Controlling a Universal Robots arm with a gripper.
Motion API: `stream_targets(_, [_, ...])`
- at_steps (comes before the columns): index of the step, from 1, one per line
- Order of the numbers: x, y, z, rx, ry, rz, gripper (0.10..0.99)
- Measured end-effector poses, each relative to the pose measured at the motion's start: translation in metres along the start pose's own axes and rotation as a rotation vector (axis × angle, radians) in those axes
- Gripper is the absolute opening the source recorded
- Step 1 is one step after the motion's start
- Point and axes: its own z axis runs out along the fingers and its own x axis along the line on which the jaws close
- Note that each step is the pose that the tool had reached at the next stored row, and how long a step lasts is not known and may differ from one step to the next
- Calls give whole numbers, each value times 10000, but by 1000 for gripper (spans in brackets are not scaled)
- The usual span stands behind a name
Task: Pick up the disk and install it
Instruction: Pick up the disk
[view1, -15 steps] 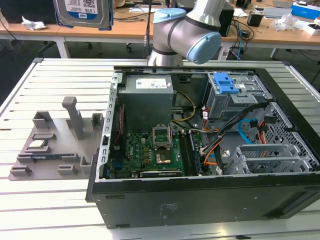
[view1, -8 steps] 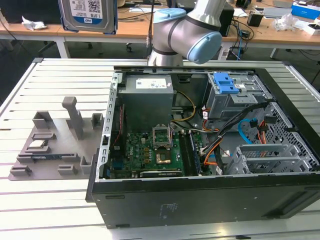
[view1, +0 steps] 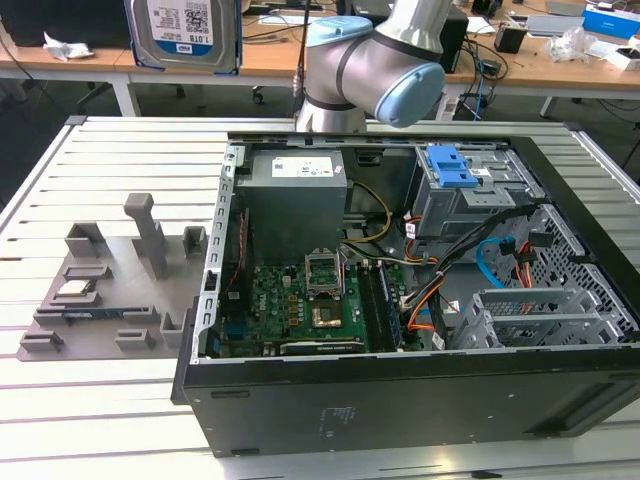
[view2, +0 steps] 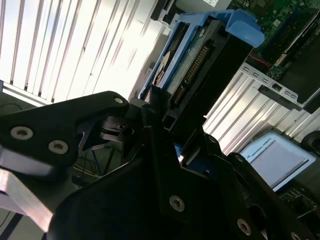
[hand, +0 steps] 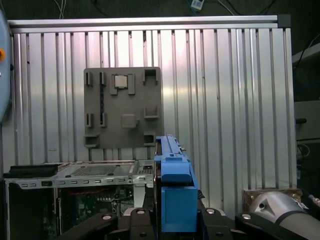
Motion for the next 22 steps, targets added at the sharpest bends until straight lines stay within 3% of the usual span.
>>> stream_targets(5, [-1, -58, 60, -1, 0, 0, 365])
stream_targets(11, [-4, -195, 117, -4, 0, 0, 365])
stream_targets(16, [-5, -285, 219, -4, 1, 0, 365])
stream_targets(19, [-8, -408, 272, -6, 1, 1, 365])
stream_targets(22, [-9, -480, 349, -6, 6, 0, 365])
